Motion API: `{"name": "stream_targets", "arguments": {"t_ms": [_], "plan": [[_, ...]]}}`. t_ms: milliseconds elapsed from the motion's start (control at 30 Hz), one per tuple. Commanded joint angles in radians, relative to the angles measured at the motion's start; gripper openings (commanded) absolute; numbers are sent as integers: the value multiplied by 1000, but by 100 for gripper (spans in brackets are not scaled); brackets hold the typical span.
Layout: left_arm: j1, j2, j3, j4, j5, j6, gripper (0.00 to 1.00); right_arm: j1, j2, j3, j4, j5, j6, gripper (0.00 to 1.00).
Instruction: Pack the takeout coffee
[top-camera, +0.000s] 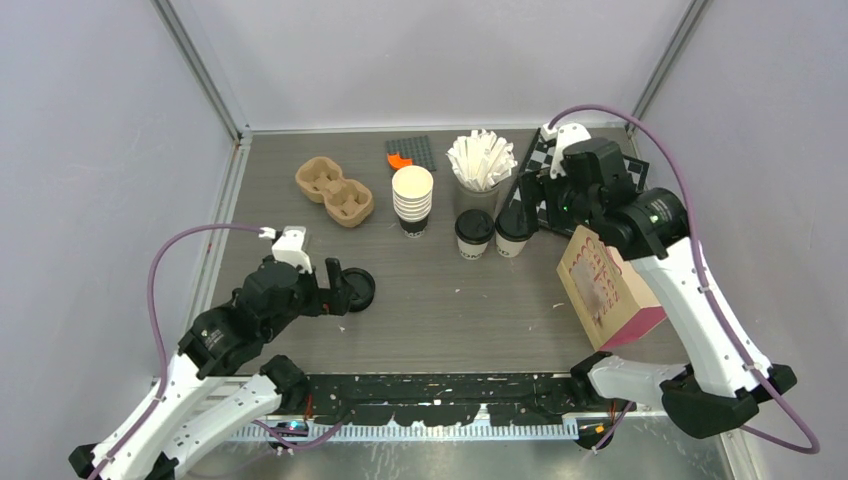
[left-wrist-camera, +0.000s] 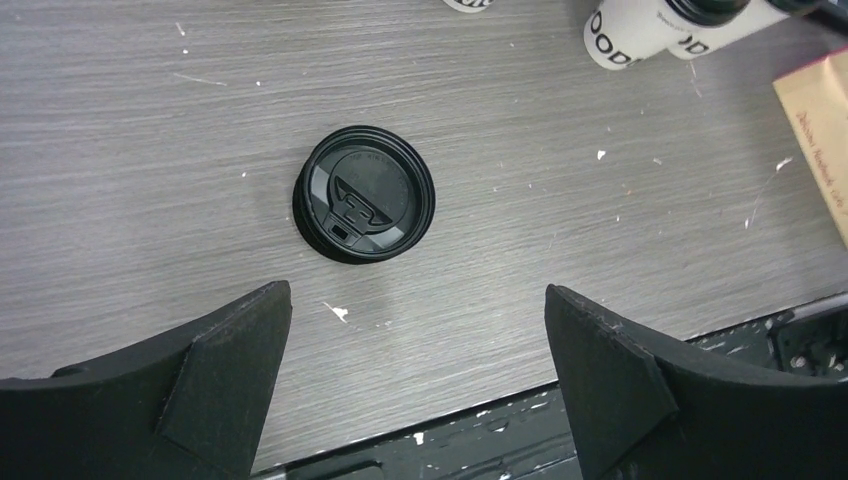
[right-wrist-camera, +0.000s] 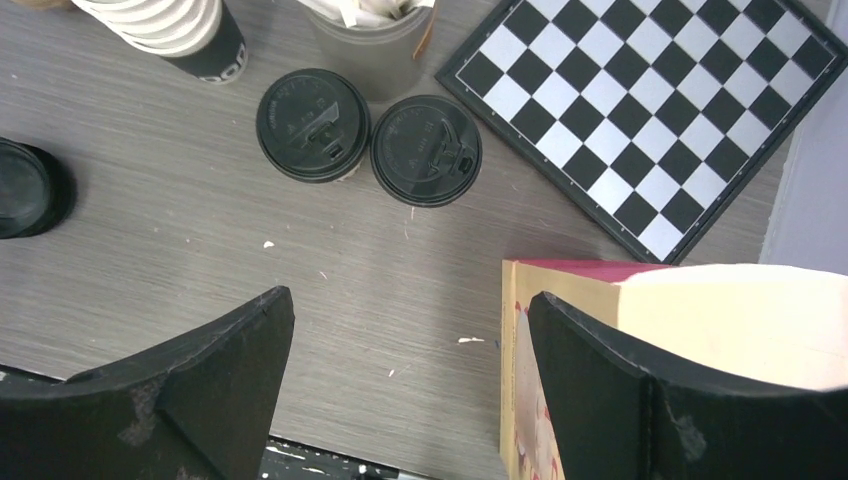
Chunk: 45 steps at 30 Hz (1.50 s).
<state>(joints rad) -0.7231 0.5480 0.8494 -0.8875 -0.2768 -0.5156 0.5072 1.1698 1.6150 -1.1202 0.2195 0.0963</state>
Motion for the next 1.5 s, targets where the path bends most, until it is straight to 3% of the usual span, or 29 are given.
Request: {"name": "stream_targets", "arguments": {"t_ms": [0, 267, 367, 533, 700, 867, 1033, 1200, 1467], "plan": [[5, 4, 17, 9, -90, -198, 100, -3, 14, -43, 54, 22, 11, 91], [5, -23, 115, -207, -116, -477, 100, -3, -62, -91, 131, -159, 231, 92], [5, -51, 164, -248, -54, -494, 100, -3, -74, -67, 151, -196, 274, 92], [4, -4, 297, -375, -45, -433, 100, -4, -55, 25, 95, -79, 271, 96], [5, -3, 335, -409, -37, -324, 100, -3, 19, 156, -16, 152, 197, 99], [5, -3, 383, -410, 75, -342, 100, -2, 129, 393, -220, 304, 138, 99], [5, -6, 340, -389, 148, -371, 98, -11, 180, 408, -333, 397, 77, 100], [5, -3, 330, -407, 114, -459, 95, -44, 207, 379, -455, 323, 82, 99], [5, 8, 323, -461, 81, -519, 91, -185, 167, 260, -453, 142, 121, 100]]}}
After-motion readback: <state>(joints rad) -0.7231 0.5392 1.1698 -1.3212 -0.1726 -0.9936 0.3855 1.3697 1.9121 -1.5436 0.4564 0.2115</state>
